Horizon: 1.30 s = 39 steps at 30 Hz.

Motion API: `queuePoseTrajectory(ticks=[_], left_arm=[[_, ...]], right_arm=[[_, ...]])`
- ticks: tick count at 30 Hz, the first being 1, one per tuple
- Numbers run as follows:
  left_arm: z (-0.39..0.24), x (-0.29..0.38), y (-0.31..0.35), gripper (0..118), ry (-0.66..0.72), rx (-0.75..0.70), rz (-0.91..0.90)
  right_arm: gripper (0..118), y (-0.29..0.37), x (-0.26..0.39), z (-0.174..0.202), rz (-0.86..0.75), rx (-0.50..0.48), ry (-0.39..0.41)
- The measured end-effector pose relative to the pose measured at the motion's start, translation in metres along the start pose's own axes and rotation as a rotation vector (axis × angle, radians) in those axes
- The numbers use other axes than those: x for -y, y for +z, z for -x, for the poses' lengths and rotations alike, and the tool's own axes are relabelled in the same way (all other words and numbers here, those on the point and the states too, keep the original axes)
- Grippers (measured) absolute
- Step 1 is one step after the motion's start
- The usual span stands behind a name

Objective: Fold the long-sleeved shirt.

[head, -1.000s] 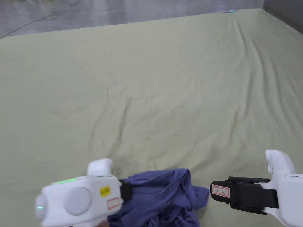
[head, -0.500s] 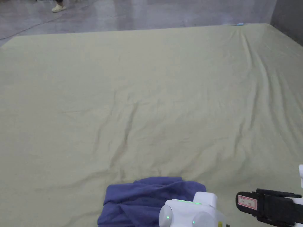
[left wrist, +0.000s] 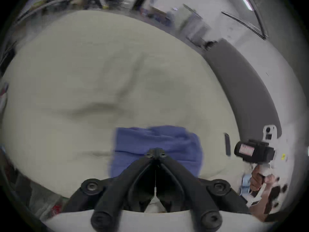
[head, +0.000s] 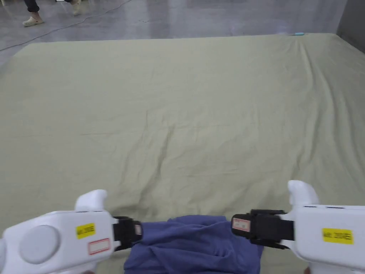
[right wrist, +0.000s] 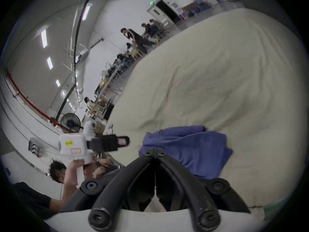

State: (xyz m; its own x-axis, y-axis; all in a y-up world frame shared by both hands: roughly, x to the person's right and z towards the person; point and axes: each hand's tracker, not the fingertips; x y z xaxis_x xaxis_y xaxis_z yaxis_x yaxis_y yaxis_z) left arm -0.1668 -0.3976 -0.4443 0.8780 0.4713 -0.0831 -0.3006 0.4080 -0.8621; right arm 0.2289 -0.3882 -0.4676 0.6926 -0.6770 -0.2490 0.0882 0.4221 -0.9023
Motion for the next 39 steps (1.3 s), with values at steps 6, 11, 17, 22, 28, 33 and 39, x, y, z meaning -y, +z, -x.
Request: queuePoseTrajectory(ticks=[6,11,17,22,28,33,39], left_arm=[[0.048,0.019,-0.004,0,0.156,0.027,0.027],[0.050,0.017,-0.016,0,0.151,0.025,0.051],[0.049,0.015,-0.019,0,0.139,0.046,0.047],[0.047,0.013,-0.033,97,0.163,0.197,0.068],[0.067,0.002,-0.101,115,0.322,0.338,0.216],[0.031,0.004,-0.118,114,0.225,0.303,0.274],[0.002,0.015,-0.100,44,0.079,0.166,0.242]], right_arm=[[0,-0.073,0.001,-0.016,0.150,0.106,0.009],[0,-0.103,0.012,-0.052,0.224,0.201,-0.072],[0,-0.102,0.018,-0.074,0.198,0.146,-0.161],[0,-0.100,0.017,-0.086,0.202,0.102,-0.191],[0,-0.098,0.020,-0.102,0.199,0.029,-0.270],[0,-0.100,0.019,-0.108,0.205,0.005,-0.310],[0,-0.099,0.022,-0.105,0.195,0.008,-0.318]])
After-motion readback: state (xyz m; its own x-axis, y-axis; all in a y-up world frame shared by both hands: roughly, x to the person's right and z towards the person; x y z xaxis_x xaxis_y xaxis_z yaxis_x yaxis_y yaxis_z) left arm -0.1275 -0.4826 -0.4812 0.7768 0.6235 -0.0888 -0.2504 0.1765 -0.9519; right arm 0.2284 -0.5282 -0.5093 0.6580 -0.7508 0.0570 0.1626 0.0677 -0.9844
